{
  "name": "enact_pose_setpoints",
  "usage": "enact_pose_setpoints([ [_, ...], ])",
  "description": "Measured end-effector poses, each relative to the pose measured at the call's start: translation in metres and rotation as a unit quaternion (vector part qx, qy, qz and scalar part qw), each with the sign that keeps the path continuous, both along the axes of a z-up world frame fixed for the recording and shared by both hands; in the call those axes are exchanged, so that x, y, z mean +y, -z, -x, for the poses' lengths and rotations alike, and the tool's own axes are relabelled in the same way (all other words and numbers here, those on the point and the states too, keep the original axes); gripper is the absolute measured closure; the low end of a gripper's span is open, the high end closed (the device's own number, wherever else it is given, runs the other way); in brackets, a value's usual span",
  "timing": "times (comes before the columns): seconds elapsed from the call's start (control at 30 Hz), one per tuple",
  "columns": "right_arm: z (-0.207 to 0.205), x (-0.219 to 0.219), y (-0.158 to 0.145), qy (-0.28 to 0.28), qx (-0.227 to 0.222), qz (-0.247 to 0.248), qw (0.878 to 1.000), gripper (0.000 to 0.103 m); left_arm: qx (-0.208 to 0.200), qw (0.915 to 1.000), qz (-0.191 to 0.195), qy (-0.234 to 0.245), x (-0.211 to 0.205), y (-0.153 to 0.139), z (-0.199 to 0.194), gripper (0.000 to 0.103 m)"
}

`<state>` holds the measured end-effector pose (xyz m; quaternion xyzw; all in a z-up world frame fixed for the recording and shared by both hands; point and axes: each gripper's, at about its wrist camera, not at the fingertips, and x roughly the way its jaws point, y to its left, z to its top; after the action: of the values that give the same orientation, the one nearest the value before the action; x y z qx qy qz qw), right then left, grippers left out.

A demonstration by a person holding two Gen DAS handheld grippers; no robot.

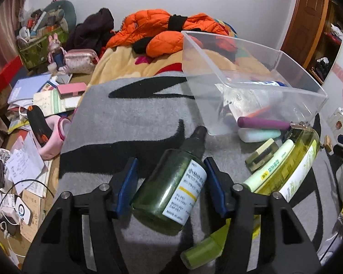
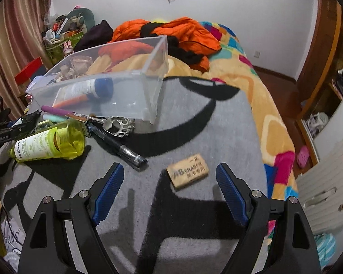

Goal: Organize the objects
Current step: 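Grasp green glass bottle with left tool while right tool approaches the eraser, then place green bottle in clear box with left tool while right tool drops eraser in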

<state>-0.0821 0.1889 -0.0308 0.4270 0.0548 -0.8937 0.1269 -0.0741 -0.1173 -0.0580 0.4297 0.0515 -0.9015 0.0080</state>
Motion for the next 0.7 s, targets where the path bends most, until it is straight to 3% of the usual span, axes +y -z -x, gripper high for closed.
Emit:
enact_pose_setpoints([
  [0.03, 0.001, 0.001, 0.002, 0.003, -0.001, 0.001, 1.0, 0.024, 0.001, 1.0, 0.002, 0.002, 0.002, 0.0, -0.002, 0.052],
  [0.07, 0.002, 0.002, 0.003, 0.006, -0.002, 0.0, 1.0, 0.024, 0.001, 1.0, 0.002, 0.006, 0.003, 0.0, -0.004, 0.062],
  [0.2, 0.003, 0.009, 0.007, 0.023, -0.001, 0.001, 1.0, 0.028, 0.004, 0.9999, 0.006, 0.009, 0.005, -0.002, -0.01, 0.062],
  [0.27, 0.005, 0.011, 0.011, 0.023, -0.006, -0.002, 1.0, 0.039, 0.006, 0.9999, 0.01, 0.006, 0.005, -0.004, -0.013, 0.062],
  [0.53, 0.009, 0.009, 0.021, 0.019, -0.002, -0.02, 1.0, 0.062, 0.03, 0.9995, -0.001, -0.005, 0.006, -0.023, -0.024, 0.062],
  [0.7, 0.009, 0.008, 0.018, 0.02, 0.006, -0.021, 1.0, 0.062, 0.055, 0.9985, -0.007, -0.008, 0.007, -0.043, -0.03, 0.062],
])
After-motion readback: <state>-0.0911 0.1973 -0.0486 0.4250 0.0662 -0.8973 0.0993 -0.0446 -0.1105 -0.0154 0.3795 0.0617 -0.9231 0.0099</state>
